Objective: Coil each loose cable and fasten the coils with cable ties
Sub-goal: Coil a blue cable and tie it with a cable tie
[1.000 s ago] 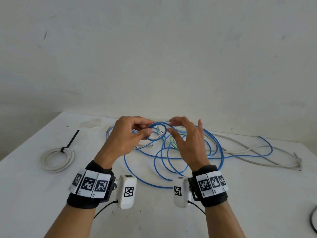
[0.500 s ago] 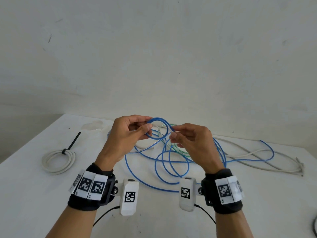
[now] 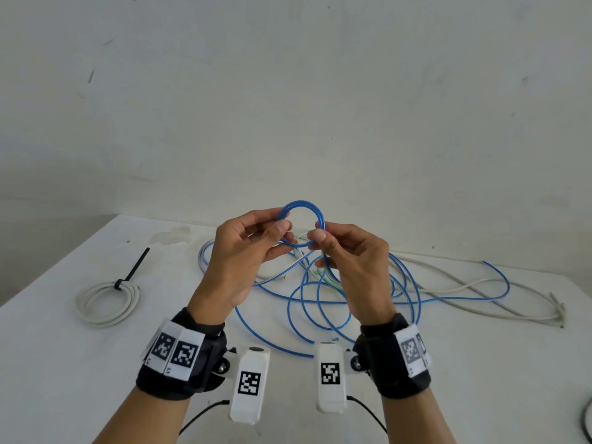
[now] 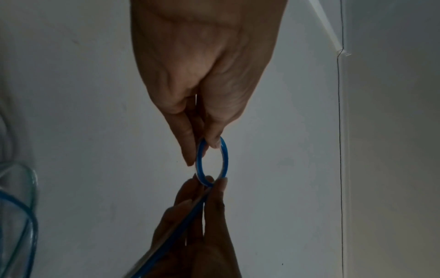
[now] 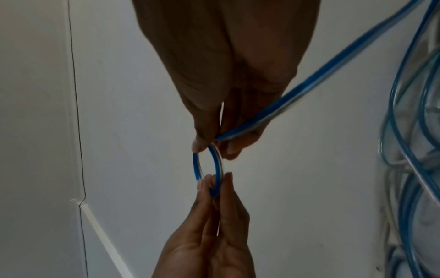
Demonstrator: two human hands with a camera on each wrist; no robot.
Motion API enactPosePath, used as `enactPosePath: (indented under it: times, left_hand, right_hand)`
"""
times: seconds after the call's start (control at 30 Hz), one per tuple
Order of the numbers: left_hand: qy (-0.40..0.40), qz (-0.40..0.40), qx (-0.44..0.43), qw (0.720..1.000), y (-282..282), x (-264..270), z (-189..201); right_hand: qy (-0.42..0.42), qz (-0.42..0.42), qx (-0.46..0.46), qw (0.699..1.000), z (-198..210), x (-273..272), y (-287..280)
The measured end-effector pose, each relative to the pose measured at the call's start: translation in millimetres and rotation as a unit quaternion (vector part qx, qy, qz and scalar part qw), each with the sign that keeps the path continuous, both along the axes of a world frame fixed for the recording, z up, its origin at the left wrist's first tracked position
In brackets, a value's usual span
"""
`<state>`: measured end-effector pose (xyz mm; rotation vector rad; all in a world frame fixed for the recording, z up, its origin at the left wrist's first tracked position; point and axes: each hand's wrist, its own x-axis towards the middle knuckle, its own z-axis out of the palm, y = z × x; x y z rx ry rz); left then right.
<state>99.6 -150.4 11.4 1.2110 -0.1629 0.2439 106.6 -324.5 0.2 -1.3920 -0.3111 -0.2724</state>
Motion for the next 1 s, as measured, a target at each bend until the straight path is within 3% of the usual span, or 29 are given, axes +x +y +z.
enactPosePath:
  times: [0.2,0.3,0.47,0.6,0.77,0.9,1.0]
  left_hand:
    - [0.012,-0.012,0.012,1.0,0,-1,-1]
    - [0.0,-0.022,0.089,0.996,7,0,1]
    - [0.004,-0.067,0.217,0.974,4,-6,2]
    - [0.06,-0.068,0.243,0.966,-3,-5,1]
    - [0.018,-0.027,0.317,0.948,4,-3,1]
    - [0.028,-0.021,0.306,0.951,6,-7,6]
    - [0.049,0.003,0.187,0.981,9,-7,14]
  right_hand:
    - [-0.013,-0.049,0.032,0.998,-4,0,9]
    - [-0.026,-0.041,-0.062,0.997,1,1,-2]
    - [-0.07,-0.004,-0.236,0.969,4,-7,-3]
    - [-0.089,-0.019,-0.269,0.959,5,-11,3]
    - [-0.122,-0.062,-0.304,0.943,2,-9,8]
    - [-0.126,-0.047,-0.287,0.948,3,-12,15]
    - [-0.1,-0.025,-0.257,0.961,6,-11,10]
